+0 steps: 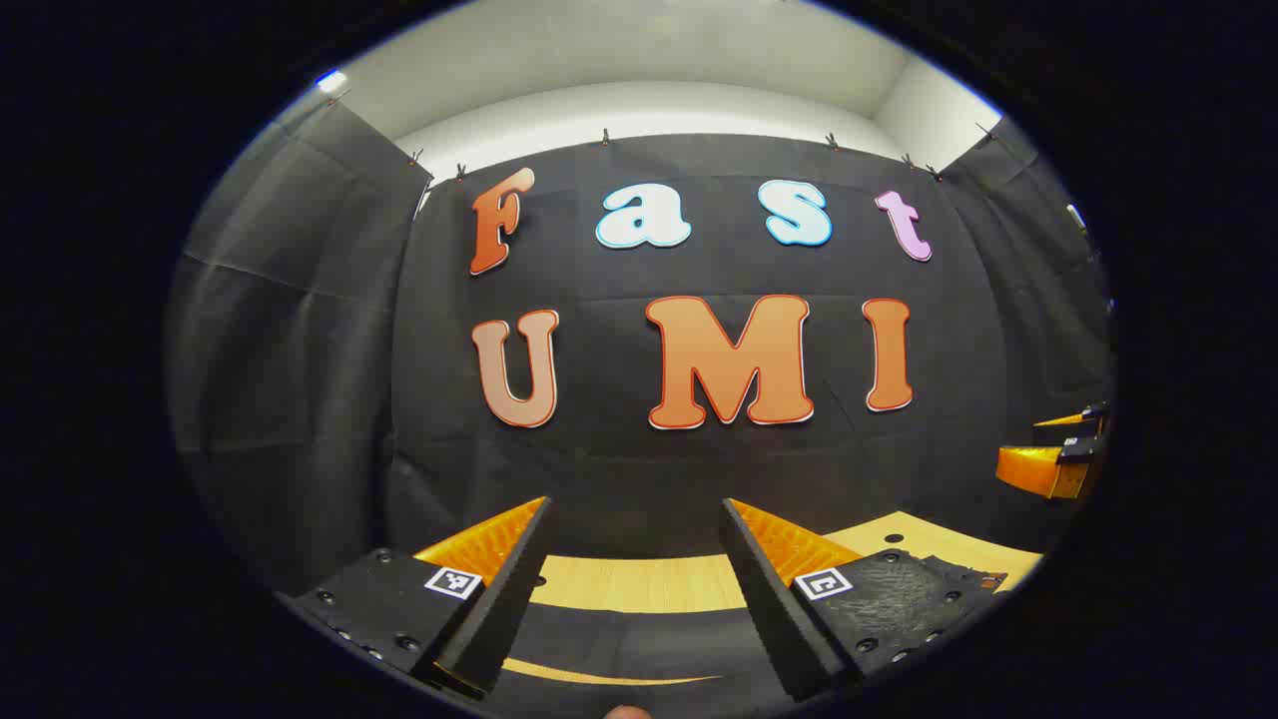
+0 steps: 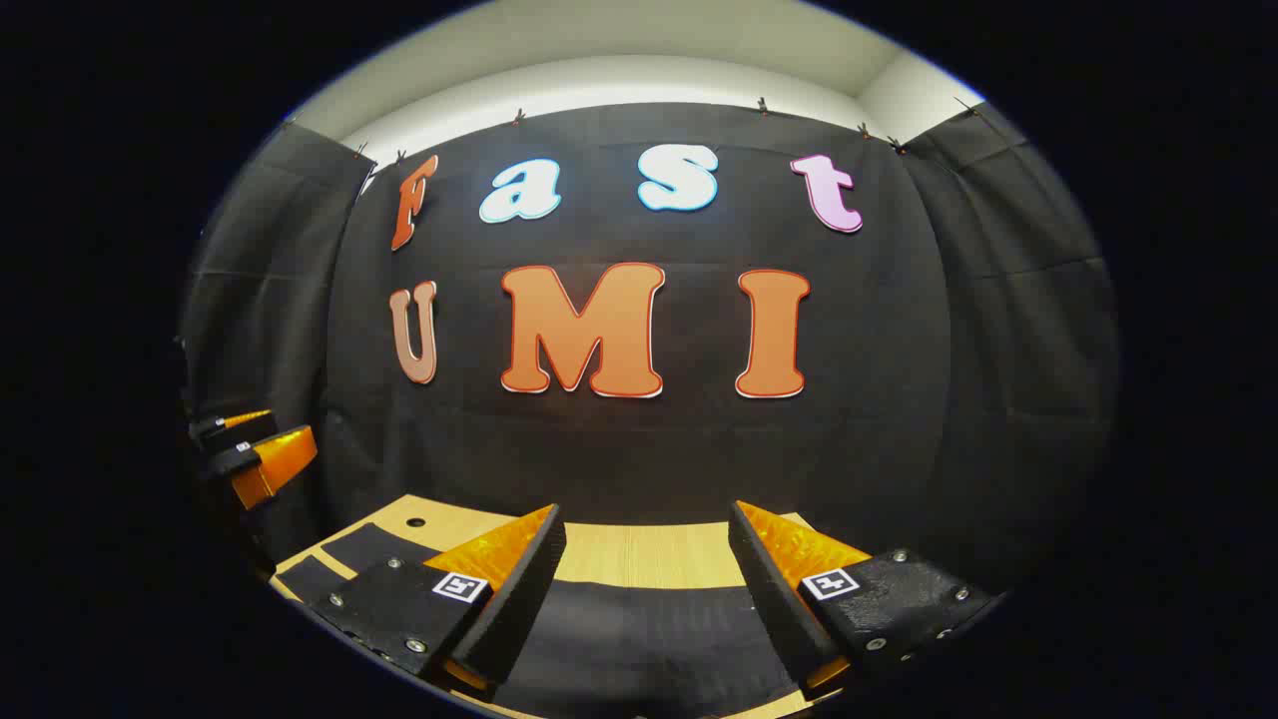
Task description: Grasp the waist and the cuffs of the jeans and fold them to make the two legs overlap; first hold the waist and fold one-third of the jeans toward the cuffs, then hold the cuffs and fold the remaining one-third in the same direction to finish folding.
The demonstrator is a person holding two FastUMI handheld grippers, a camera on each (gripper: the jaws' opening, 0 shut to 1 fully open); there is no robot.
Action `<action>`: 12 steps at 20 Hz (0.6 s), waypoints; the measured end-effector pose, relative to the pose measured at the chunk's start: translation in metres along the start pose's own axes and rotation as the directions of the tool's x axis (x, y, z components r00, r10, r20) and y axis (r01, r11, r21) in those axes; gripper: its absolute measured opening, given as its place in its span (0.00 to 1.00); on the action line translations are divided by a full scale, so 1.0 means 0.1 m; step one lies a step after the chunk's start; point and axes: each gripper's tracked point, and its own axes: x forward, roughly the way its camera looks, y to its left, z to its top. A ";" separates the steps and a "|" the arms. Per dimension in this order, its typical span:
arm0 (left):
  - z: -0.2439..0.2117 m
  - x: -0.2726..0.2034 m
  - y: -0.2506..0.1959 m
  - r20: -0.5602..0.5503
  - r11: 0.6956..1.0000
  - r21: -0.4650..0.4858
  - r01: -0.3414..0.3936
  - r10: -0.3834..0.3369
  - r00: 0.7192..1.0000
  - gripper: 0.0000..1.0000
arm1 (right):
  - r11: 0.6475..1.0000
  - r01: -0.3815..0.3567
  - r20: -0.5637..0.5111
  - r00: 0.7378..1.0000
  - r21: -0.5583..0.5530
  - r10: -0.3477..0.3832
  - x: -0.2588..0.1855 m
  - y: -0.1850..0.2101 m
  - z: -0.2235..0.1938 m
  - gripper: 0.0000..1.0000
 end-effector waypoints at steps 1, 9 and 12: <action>-0.01 0.02 -0.04 -0.003 1.000 0.008 0.005 -0.005 1.000 0.98 | 1.000 0.001 -0.004 1.000 0.000 -0.001 -0.01 -0.02 -0.01 0.99; 0.12 0.03 0.09 0.015 0.994 0.076 -0.072 0.071 0.997 0.98 | 0.997 -0.032 -0.010 0.999 0.071 0.033 -0.03 -0.05 -0.07 0.99; 0.09 -0.05 0.09 0.012 0.994 0.061 -0.092 0.092 0.996 0.99 | 0.995 -0.022 -0.004 1.000 0.094 0.022 0.01 -0.11 -0.07 1.00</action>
